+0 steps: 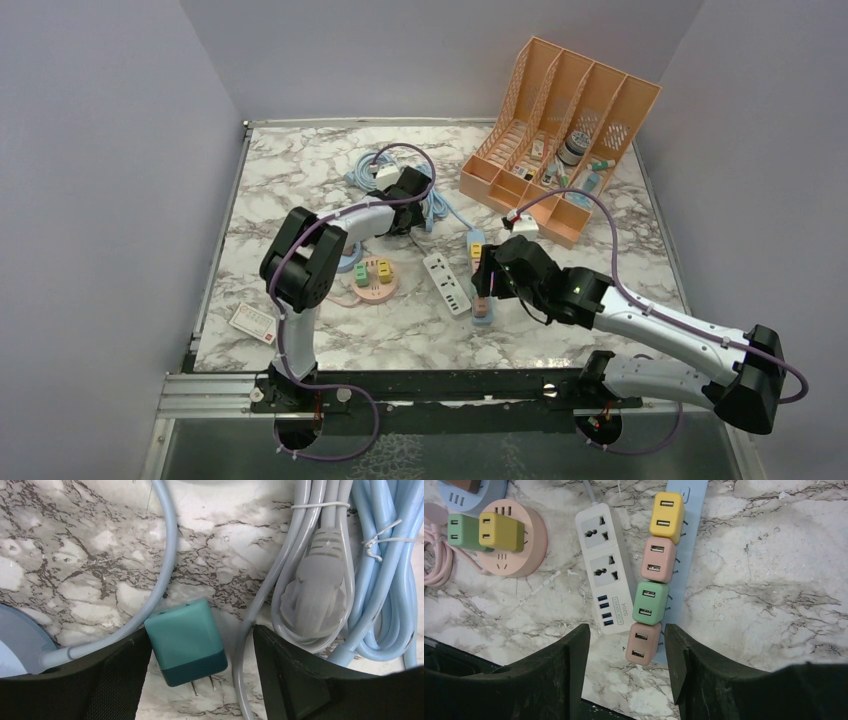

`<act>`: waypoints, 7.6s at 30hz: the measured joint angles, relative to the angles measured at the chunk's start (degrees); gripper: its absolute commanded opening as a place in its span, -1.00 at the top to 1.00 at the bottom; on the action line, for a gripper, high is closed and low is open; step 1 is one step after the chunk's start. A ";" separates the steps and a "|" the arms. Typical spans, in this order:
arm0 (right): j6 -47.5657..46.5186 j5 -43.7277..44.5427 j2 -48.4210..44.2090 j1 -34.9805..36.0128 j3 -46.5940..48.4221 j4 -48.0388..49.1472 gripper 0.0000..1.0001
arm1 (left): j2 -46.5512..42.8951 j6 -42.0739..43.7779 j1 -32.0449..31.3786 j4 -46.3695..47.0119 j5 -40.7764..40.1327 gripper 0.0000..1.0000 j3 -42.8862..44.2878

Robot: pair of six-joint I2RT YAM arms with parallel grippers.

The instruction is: Insert the plug

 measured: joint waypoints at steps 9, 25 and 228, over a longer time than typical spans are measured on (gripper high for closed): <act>-0.02 0.24 -0.76 0.00 0.00 -1.42 -0.11 | 1.68 1.68 0.00 -1.27 -0.81 0.29 2.29; 0.52 -2.34 -1.31 0.00 0.02 -0.68 -0.10 | -15.61 10.73 -1.62 1.88 5.53 0.23 -8.63; -8.00 14.60 -17.49 -2.23 6.10 -4.68 -0.72 | -84.63 28.20 -7.02 -10.12 4.33 -0.99 -25.31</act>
